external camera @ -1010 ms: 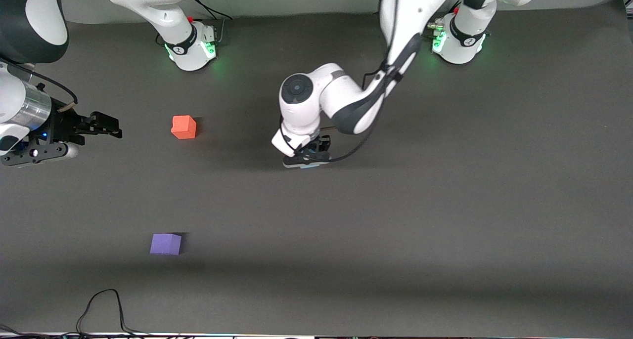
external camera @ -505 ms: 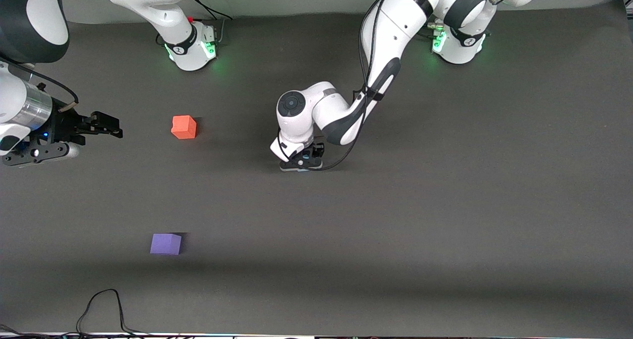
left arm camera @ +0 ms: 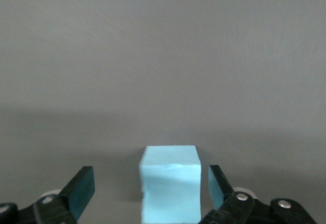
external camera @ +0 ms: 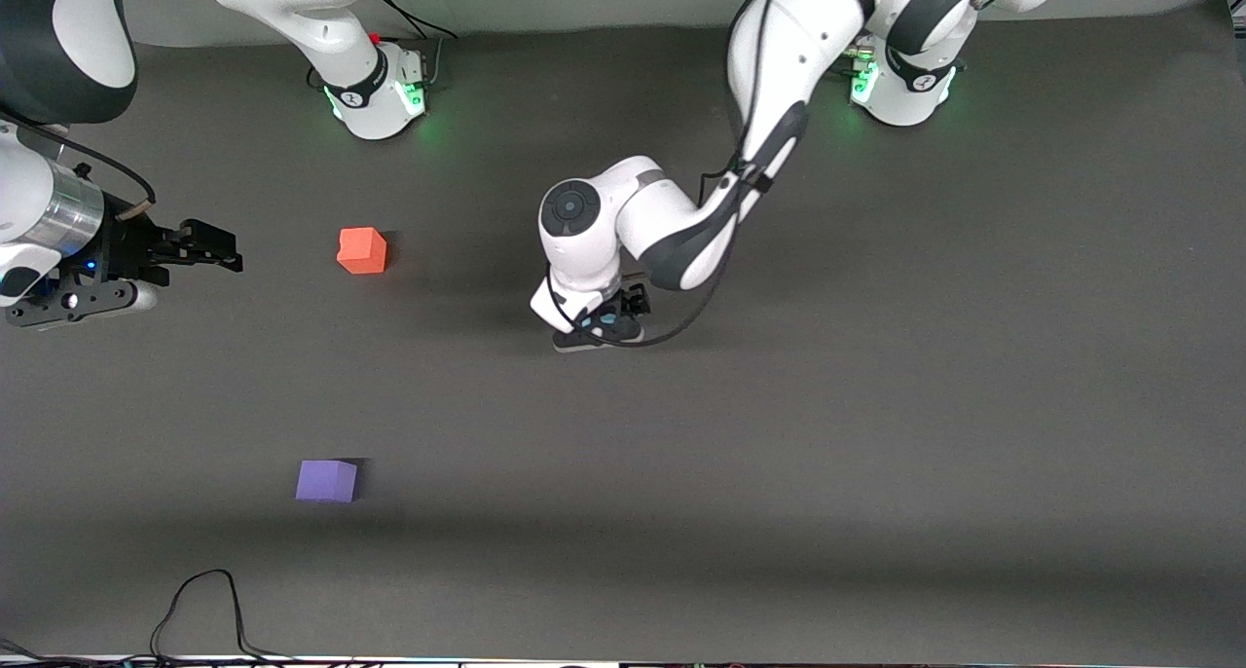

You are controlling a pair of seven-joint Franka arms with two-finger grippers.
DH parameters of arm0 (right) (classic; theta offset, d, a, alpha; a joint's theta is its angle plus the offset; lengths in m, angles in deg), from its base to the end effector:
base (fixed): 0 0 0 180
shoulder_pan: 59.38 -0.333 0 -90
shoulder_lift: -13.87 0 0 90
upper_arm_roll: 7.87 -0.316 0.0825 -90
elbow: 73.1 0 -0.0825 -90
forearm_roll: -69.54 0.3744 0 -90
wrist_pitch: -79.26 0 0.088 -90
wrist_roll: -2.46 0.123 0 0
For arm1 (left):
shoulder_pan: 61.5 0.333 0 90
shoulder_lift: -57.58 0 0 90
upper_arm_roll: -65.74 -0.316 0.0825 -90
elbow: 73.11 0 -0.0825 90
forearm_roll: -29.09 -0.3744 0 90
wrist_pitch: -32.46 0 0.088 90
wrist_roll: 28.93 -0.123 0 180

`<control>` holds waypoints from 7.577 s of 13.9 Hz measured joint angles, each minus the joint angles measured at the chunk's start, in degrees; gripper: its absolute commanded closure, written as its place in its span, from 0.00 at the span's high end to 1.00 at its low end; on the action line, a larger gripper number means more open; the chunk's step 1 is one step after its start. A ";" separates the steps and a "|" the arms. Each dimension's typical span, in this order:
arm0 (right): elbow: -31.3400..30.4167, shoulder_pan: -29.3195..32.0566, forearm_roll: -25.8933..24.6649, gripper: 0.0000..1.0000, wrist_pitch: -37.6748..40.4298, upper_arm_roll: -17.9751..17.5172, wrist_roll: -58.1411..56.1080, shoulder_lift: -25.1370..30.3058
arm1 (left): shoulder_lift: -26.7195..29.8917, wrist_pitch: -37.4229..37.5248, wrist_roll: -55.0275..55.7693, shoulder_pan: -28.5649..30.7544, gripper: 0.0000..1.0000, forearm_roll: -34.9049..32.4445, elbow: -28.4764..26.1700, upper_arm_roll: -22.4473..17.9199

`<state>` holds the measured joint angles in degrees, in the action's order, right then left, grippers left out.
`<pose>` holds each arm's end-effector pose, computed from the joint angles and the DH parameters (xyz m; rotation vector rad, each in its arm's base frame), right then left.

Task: Place blue block between orange and purple blocks
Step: 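Set down the blue block, open the left gripper while the right gripper approaches, then lower the right gripper onto the light-blue block and grasp it, then carry the light-blue block with the right gripper toward the orange block, then slide the blue block between the orange and purple blocks, then release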

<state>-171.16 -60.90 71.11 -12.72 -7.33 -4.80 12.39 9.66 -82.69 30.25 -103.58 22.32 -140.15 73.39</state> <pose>0.5445 0.0126 0.5326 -3.0931 -0.2185 0.2023 0.5140 -0.5502 0.2808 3.1283 0.2498 0.0199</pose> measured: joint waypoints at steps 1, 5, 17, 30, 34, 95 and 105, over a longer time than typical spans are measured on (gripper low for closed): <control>0.02 -0.09 0.15 1.00 0.00 -0.07 0.00 0.01 | 2.29 2.82 -2.45 3.19 1.00 2.14 1.04 0.98; 0.49 -3.19 3.48 1.00 0.72 -0.28 1.51 0.31 | 13.50 15.89 -16.62 17.30 1.00 10.51 1.21 2.36; 12.57 -38.25 6.70 1.00 -1.57 -0.89 51.61 -7.88 | 36.65 25.75 -60.98 53.15 1.00 8.71 -16.69 2.25; -9.55 -44.23 3.90 1.00 -38.58 -0.24 49.43 -21.62 | 43.23 26.99 -60.83 38.83 1.00 6.36 -19.52 -10.25; -10.04 -44.16 2.70 1.00 -45.56 0.18 49.19 -27.48 | 44.32 28.09 -60.80 38.39 1.00 6.41 -19.52 -9.51; -25.74 12.27 3.91 0.47 -50.42 -9.14 3.20 -23.11 | 48.24 25.46 -59.12 41.50 1.00 6.86 -25.53 -5.83; -20.07 9.84 3.88 1.00 -39.70 -9.26 3.20 -18.34 | 48.08 25.41 -59.10 41.50 1.00 6.88 -25.54 -5.83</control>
<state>-191.23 -51.06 75.00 -52.42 -16.60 -1.60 -5.94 57.74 -57.28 -28.85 -62.08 29.20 -165.69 67.56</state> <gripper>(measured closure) 0.000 0.000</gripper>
